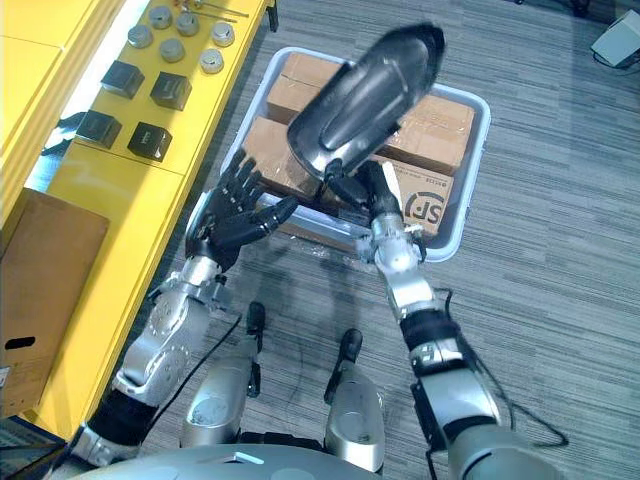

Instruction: Walk over and take three plastic housings, then place them on the shelf

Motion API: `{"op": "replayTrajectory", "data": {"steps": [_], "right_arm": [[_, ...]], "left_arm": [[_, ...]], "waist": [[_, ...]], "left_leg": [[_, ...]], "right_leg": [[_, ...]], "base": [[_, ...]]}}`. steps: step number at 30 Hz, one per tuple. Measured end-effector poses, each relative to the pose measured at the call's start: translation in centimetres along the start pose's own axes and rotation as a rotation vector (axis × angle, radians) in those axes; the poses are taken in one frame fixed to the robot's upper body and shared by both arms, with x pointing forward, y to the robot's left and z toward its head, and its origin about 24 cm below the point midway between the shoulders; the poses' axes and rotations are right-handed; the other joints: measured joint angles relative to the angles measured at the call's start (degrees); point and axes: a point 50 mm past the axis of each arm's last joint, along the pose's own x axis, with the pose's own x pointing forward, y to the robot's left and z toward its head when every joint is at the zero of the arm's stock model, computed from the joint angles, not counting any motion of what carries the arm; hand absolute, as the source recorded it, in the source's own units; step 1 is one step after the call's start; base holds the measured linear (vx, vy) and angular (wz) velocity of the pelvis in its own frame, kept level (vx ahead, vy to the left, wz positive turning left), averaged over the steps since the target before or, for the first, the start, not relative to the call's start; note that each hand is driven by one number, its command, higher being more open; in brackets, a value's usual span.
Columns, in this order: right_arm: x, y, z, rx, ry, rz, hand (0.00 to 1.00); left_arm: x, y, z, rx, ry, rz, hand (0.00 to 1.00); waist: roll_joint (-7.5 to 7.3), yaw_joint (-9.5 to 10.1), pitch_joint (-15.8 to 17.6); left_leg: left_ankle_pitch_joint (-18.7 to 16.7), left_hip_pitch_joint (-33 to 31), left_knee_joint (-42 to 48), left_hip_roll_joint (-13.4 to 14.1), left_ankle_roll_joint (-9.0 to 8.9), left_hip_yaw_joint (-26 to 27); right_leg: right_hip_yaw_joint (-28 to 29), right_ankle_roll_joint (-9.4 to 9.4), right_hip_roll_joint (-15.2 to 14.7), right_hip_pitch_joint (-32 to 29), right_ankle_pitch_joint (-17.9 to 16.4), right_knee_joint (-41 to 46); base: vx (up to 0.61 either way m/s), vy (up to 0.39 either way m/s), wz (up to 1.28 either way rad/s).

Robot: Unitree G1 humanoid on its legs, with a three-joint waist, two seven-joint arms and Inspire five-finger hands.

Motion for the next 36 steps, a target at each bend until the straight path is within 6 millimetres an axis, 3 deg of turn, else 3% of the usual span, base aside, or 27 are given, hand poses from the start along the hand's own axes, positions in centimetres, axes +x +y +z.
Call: {"op": "replayTrajectory", "data": {"steps": [4,7,11,16,18,23,36], "right_arm": [[1.9,-0.6,3.2,-0.092,-0.095,0.045,0.00],[2.9,-1.4,3.9,-0.110,-0.086,0.037,0.00],[3.4,-2.1,4.1,-0.168,-0.077,0.062,0.00],[3.4,-1.8,3.5,-0.188,-0.051,0.085,0.00],[3.6,-2.0,3.6,-0.189,-0.047,0.083,0.00],[3.6,-1.9,3.4,-0.191,-0.041,0.087,0.00],[3.5,-0.3,3.7,-0.250,-0.075,0.120,0.00]], "left_arm": [[3.6,1.9,0.8,0.054,0.077,0.011,1.00],[5.0,3.1,1.7,0.052,0.073,0.049,1.00],[6.0,4.5,2.9,-0.025,0.056,0.108,1.00],[6.1,7.2,2.9,-0.186,0.070,0.218,1.00],[6.0,7.8,3.2,-0.347,0.045,0.231,1.00],[6.2,8.0,3.4,-0.575,0.017,0.218,1.00],[7.5,6.2,3.5,-0.582,0.049,0.086,1.00]], "waist": [[-0.04,-0.41,0.0],[-0.08,-0.51,0.0],[-0.23,-0.24,0.1],[-0.51,-0.67,0.2],[-0.88,-0.65,0.4],[-1.50,-0.81,0.8],[-2.38,-1.68,1.3]], "left_leg": [[0.4,-0.3,0.0,-0.1,-0.07,0.9],[0.6,-0.5,0.0,0.1,-0.22,1.1],[0.7,-1.1,0.0,0.1,-0.19,1.7],[0.9,-1.4,0.0,0.1,-0.08,1.8],[1.2,-2.2,0.0,0.1,-0.13,1.8],[1.4,-3.0,0.0,0.1,-0.13,1.6],[1.9,-3.8,0.0,0.1,-0.06,1.5]], "right_leg": [[1.0,0.02,-0.1,-1.0,0.3,0.3],[1.2,0.01,-0.1,-1.8,0.3,1.2],[2.1,-0.03,-0.1,-3.3,0.3,2.2],[2.3,-0.32,-0.1,-4.1,0.0,3.1],[2.3,-0.56,-0.1,-5.1,-0.2,3.6],[2.2,-0.69,-0.1,-6.2,-0.3,4.5],[2.2,-0.76,-0.1,-7.2,-0.3,5.2]], "base": [[0.00,-0.017,-0.10],[0.01,-0.028,-0.05],[0.00,-0.024,-0.08],[-0.01,-0.012,-0.01],[-0.04,-0.033,-0.01],[-0.02,-0.020,0.00],[0.00,-0.034,0.01]]}}
